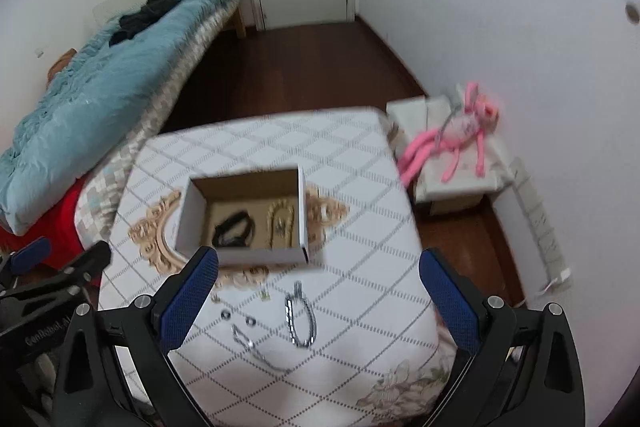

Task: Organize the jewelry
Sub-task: 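Lift both tools up and away from the box, then grasp the thin silver chain with the left tool while the right tool grasps the thick silver chain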

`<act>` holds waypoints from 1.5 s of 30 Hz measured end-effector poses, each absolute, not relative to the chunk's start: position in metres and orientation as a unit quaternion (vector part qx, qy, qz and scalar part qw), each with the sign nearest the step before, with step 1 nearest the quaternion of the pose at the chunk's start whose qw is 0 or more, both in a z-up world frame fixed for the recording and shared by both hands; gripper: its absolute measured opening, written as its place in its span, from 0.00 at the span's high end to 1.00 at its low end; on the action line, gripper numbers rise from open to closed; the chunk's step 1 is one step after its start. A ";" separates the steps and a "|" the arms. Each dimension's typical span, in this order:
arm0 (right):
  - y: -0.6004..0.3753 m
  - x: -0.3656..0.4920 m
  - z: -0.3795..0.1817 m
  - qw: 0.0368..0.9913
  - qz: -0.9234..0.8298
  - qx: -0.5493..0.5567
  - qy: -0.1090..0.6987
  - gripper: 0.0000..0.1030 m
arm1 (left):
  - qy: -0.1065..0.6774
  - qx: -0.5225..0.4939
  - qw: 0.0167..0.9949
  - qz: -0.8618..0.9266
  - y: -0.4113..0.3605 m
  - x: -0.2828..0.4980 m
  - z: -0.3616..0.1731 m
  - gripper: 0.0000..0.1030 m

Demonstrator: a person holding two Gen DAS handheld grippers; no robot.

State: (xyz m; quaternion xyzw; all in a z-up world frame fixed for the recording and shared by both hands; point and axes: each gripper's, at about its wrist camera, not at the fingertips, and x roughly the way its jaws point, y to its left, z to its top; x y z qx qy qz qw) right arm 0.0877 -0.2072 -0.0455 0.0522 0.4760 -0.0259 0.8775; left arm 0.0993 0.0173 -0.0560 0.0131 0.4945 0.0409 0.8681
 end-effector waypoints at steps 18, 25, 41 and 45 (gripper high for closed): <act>-0.196 0.090 -0.241 0.785 -0.021 0.031 0.618 0.62 | 0.613 0.006 0.790 0.004 0.007 0.084 -0.185 0.04; -0.219 0.070 -0.246 0.786 -0.024 0.034 0.616 0.92 | 0.634 0.001 0.773 -0.035 -0.021 0.081 -0.197 0.19; -0.254 0.072 -0.245 0.782 -0.060 0.071 0.616 0.92 | 0.646 0.049 0.760 -0.053 -0.070 0.086 -0.217 0.56; -0.255 0.072 -0.245 0.782 -0.060 0.074 0.616 0.92 | 0.639 0.052 0.764 -0.068 -0.073 0.089 -0.213 0.96</act>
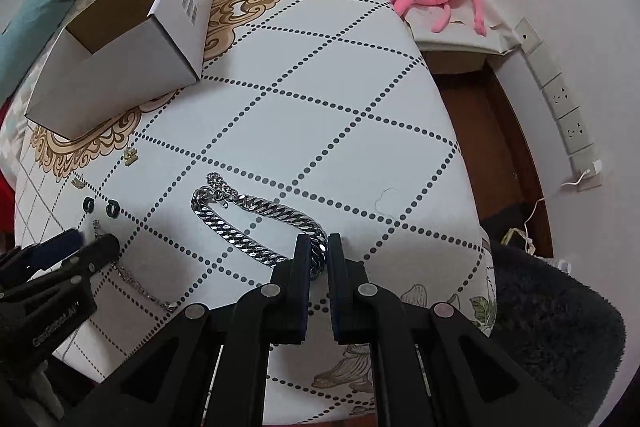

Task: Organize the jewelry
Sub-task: 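Grasp the thin silver chain with the left tool while the right tool grasps the thick silver chain, then carry both silver chains into the box and open both tools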

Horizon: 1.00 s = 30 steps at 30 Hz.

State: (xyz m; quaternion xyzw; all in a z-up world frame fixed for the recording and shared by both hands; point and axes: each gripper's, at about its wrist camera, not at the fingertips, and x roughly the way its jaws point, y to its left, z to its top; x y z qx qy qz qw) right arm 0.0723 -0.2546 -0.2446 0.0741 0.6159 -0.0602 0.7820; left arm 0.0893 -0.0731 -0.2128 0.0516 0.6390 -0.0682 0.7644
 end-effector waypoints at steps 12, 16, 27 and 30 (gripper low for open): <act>-0.250 0.063 -0.221 0.787 -0.014 0.149 0.599 0.92 | 0.618 -0.013 0.779 -0.110 -0.035 0.083 -0.171 0.98; -0.245 0.063 -0.197 0.797 0.009 0.166 0.581 0.92 | 0.598 -0.027 0.792 -0.121 -0.022 0.078 -0.141 0.98; -0.222 0.086 -0.108 0.827 0.089 0.184 0.523 0.92 | 0.535 -0.073 0.828 -0.154 -0.013 0.104 -0.060 0.98; -0.217 0.101 -0.083 0.835 0.112 0.186 0.506 0.92 | 0.518 -0.075 0.837 -0.158 -0.013 0.123 -0.040 0.98</act>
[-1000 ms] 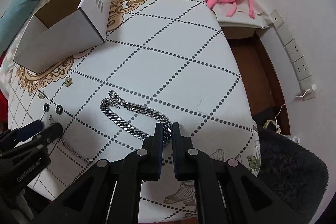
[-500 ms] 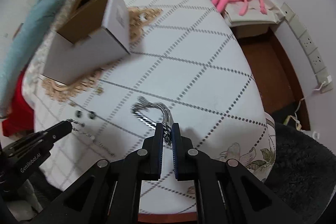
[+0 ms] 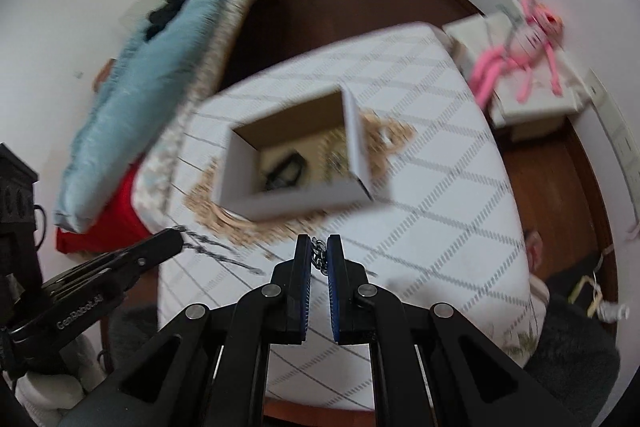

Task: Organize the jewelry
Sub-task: 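Carry both silver chains into the box and open both tools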

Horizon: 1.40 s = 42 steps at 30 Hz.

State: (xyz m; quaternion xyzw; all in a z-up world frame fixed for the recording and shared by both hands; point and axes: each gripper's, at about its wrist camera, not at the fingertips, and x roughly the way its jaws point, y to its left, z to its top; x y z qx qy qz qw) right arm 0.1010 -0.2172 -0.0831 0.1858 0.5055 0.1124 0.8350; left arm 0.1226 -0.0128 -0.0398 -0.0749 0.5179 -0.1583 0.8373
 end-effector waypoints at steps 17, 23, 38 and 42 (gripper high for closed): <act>-0.182 0.249 -0.088 0.811 0.152 0.156 0.543 0.92 | 0.574 -0.071 0.808 -0.111 0.003 0.254 -0.072 0.96; -0.170 0.285 -0.125 0.771 0.161 0.160 0.596 0.91 | 0.591 -0.058 0.802 -0.070 0.012 0.267 -0.088 0.53; -0.186 0.250 -0.139 0.819 0.029 0.020 0.573 0.25 | 0.580 -0.001 0.815 0.005 0.027 0.234 -0.120 0.00; -0.183 0.231 -0.149 0.825 0.000 -0.022 0.565 0.00 | 0.581 0.007 0.814 0.006 0.022 0.221 -0.129 0.00</act>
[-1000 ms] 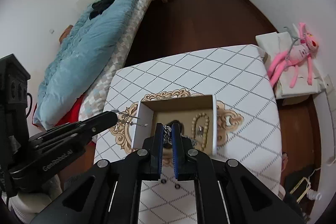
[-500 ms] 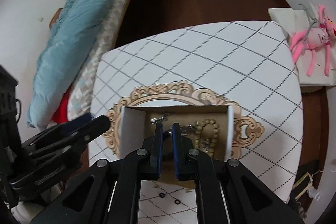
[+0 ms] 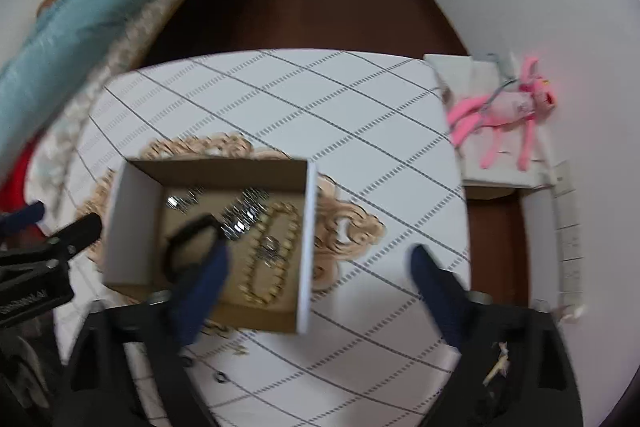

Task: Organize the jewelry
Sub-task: 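Lift both tools away from the box toward the remaining pieces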

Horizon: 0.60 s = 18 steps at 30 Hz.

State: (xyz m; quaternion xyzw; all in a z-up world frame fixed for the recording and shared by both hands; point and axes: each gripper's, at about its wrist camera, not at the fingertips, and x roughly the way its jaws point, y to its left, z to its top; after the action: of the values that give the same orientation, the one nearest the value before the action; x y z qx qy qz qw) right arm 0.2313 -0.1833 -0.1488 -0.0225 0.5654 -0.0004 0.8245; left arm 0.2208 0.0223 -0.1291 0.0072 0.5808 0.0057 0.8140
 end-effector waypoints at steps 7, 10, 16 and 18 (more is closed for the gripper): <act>-0.185 0.214 -0.156 0.827 -0.011 -0.018 0.563 0.00 | 0.575 0.015 0.818 0.006 0.013 0.202 -0.131 0.00; -0.187 0.208 -0.151 0.830 -0.013 -0.013 0.558 0.00 | 0.569 0.014 0.822 0.008 0.013 0.197 -0.127 0.00; -0.191 0.191 -0.132 0.843 -0.018 -0.006 0.538 0.00 | 0.542 0.013 0.840 0.021 0.015 0.179 -0.106 0.00; -0.191 0.184 -0.123 0.849 -0.021 -0.008 0.527 0.00 | 0.531 0.015 0.847 0.025 0.016 0.171 -0.097 0.00</act>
State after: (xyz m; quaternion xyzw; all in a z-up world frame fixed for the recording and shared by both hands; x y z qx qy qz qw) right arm 0.1836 -0.1909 -0.1234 -0.0082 0.5273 -0.0214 0.8494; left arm 0.1711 0.0158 -0.0965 0.0146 0.5309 0.0255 0.8469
